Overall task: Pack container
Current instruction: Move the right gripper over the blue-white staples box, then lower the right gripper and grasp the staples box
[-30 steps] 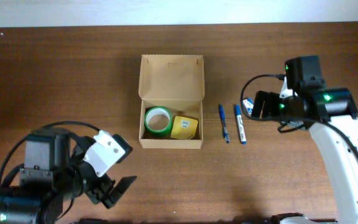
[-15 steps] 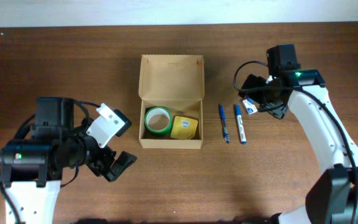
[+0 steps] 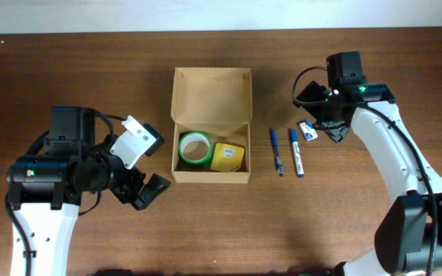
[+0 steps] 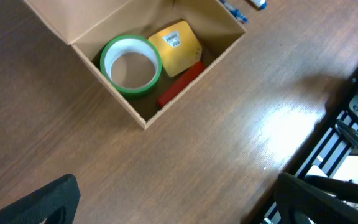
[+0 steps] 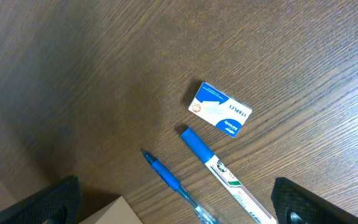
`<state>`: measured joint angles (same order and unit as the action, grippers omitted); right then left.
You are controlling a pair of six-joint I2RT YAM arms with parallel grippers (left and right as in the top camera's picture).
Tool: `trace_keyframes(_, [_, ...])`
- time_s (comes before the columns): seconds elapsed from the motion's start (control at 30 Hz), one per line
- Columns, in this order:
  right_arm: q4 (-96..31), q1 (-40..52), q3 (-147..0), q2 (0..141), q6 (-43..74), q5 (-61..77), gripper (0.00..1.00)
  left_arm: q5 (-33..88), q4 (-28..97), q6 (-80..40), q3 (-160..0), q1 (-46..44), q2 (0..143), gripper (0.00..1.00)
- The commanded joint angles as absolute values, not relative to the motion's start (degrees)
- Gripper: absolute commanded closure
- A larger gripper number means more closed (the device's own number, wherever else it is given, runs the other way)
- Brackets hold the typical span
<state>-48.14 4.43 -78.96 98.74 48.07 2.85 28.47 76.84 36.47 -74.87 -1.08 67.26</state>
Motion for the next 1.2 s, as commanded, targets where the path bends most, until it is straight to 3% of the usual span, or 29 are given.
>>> trace_keyframes(0.0, [-48.2, 4.1, -80.1, 99.0, 48.9, 1.8, 0.01, 30.6, 76.5, 37.8, -74.9, -0.7, 67.5, 0.0])
trace_keyframes(0.13, [-49.1, 4.1, -80.1, 99.0, 49.8, 1.9, 0.01, 30.6, 76.5, 37.8, -74.9, -0.7, 67.5, 0.0])
trace_keyframes(0.33, [-50.7, 4.1, -80.1, 99.5, 60.4, 1.0, 0.01, 30.6, 76.5, 37.8, -74.9, -0.7, 67.5, 0.01])
trace_keyframes(0.77, [-51.9, 4.1, -80.1, 102.6, 65.2, -0.4, 0.01, 16.8, 71.9, 26.5, -74.9, -0.7, 67.5, 0.0])
trace_keyframes(1.17, [-50.7, 4.2, -80.1, 107.1, 68.3, 0.6, 0.01, 16.7, 70.1, 26.4, -74.9, -0.7, 67.5, 0.0])
